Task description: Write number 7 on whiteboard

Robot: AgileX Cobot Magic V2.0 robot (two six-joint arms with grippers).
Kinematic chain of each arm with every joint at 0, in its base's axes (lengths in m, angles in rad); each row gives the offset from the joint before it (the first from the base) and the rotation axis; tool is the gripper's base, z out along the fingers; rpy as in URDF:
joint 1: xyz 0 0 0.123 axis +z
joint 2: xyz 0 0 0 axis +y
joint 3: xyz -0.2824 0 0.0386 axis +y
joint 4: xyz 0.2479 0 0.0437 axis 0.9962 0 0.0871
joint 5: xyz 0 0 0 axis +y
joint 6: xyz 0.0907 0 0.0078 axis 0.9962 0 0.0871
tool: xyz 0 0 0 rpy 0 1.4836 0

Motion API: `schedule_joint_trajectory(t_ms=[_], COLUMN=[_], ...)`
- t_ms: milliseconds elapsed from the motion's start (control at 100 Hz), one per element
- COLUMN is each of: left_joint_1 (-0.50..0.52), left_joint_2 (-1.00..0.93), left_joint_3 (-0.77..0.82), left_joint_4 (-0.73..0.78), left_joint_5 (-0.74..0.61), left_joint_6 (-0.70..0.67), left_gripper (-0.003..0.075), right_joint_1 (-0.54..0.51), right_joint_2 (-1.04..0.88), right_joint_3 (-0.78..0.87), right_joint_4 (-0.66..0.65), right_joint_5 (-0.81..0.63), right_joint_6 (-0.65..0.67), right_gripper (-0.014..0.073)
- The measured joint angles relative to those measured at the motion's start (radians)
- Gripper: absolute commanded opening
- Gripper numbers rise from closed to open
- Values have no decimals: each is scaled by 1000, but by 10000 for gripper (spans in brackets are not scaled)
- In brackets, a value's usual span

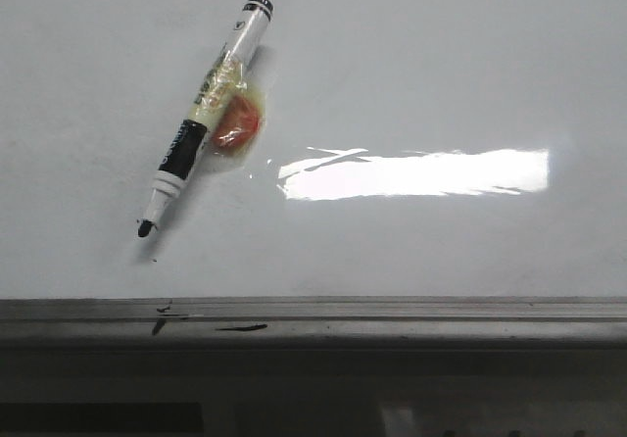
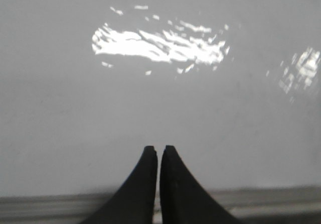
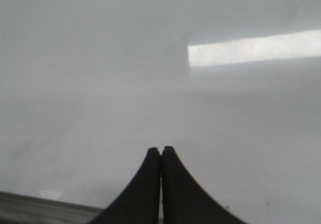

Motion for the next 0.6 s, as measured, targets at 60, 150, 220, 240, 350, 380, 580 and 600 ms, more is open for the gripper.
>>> schedule_joint_trajectory(t_ms=[60,150,220,240,350,380,580,600], left_joint_1=[0,0,0,0,0,0,0,0], left_joint_2=[0,0,0,0,0,0,0,0], left_joint_3=[0,0,0,0,0,0,0,0], left_joint_4=[-146,-382,-544,-589,-756,-774,-808,-808], left_joint_5=[-78,-191,-243,-252,-268,-271,-293,-295], left_joint_6=[0,0,0,0,0,0,0,0], left_gripper=[-20,-20,-20,-20,-20,-20,-20,-20], right_joint_1=[0,0,0,0,0,0,0,0], right_joint_2=[0,0,0,0,0,0,0,0], right_joint_3=[0,0,0,0,0,0,-31,-35], right_joint_4=[61,176,276,308,435,457,488,488], right_joint_5=[-52,-140,-191,-204,-241,-241,-217,-217], right_joint_6=[0,0,0,0,0,0,0,0], right_gripper=[-43,-43,-43,-43,-43,-43,-43,-43])
